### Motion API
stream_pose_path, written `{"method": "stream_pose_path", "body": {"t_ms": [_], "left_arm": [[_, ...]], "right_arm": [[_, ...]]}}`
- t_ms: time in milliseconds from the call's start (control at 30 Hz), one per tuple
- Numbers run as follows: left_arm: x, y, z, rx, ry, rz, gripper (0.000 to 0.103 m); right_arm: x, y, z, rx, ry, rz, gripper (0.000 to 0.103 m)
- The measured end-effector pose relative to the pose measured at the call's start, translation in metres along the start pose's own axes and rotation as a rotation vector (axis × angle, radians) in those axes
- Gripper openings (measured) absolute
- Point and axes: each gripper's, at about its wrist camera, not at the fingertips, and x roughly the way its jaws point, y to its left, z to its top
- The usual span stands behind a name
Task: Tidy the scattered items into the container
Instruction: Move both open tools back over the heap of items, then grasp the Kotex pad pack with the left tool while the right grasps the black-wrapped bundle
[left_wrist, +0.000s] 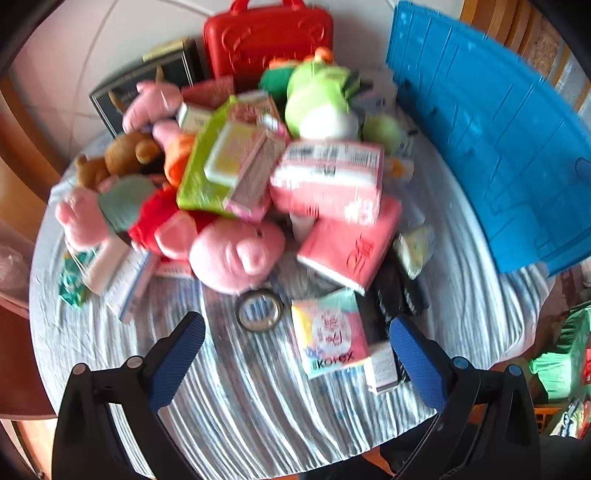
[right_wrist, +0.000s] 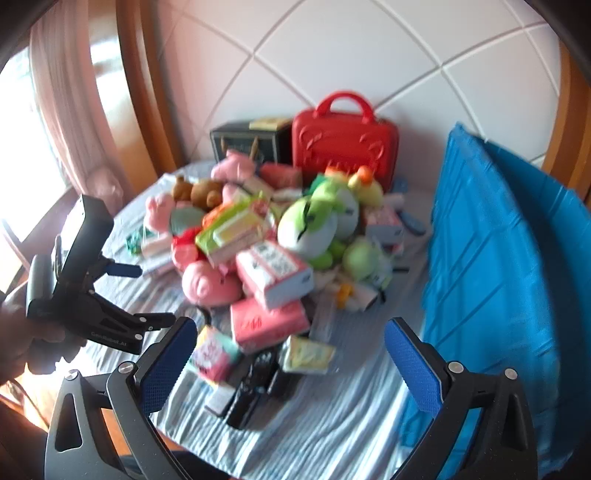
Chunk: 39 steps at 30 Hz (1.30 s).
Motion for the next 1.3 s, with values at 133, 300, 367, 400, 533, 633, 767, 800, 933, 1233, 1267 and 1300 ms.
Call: {"method": "stream_pose_path", "body": {"t_ms": [133, 300, 367, 400, 533, 633, 767, 800, 933, 1233, 1267, 1300], "left_arm": [[0.04, -0.008, -0.019, -0.018, 0.072, -0.031, 0.091], [0.083, -0.012, -0.033, -0.069, 0.127, -0.055, 0.086], [0.095, -0.013, -0.035, -0.084, 0.137, -0.052, 0.085], [0.1, -0.014, -0.036, -0.09, 0.14, -0.054, 0.085], [0.11, -0.019, -0.037, -0.099, 0.129, -0.075, 0.085], [0.113, -0.022, -0.037, -0.105, 0.125, -0.09, 0.085], [0.119, -0.025, -0.04, -0.099, 0.131, -0.095, 0.085], [0.122, -0.025, -0.041, -0.104, 0.137, -0.096, 0.085], [0.128, -0.02, -0.045, -0.118, 0.146, -0.084, 0.084], [0.121, -0.001, -0.053, -0.137, 0.128, -0.057, 0.067], [0.12, 0.002, -0.054, -0.14, 0.13, -0.056, 0.067], [0.12, 0.004, -0.056, -0.141, 0.133, -0.056, 0.067]], "right_arm": [[0.039, 0.003, -0.033, 0.024, 0.106, 0.0, 0.103], [0.08, 0.003, -0.072, 0.047, 0.211, 0.004, 0.103], [0.093, 0.005, -0.082, 0.049, 0.239, 0.006, 0.103], [0.1, 0.005, -0.087, 0.05, 0.252, 0.009, 0.103], [0.124, 0.01, -0.103, 0.053, 0.294, 0.022, 0.102], [0.137, 0.014, -0.11, 0.055, 0.315, 0.033, 0.102], [0.149, 0.019, -0.116, 0.065, 0.331, 0.04, 0.102], [0.151, 0.02, -0.117, 0.068, 0.332, 0.041, 0.102], [0.158, 0.023, -0.121, 0.077, 0.343, 0.042, 0.102], [0.179, 0.028, -0.126, 0.145, 0.373, 0.028, 0.097], [0.183, 0.028, -0.126, 0.171, 0.379, 0.028, 0.093], [0.187, 0.027, -0.127, 0.198, 0.387, 0.031, 0.09]]}}
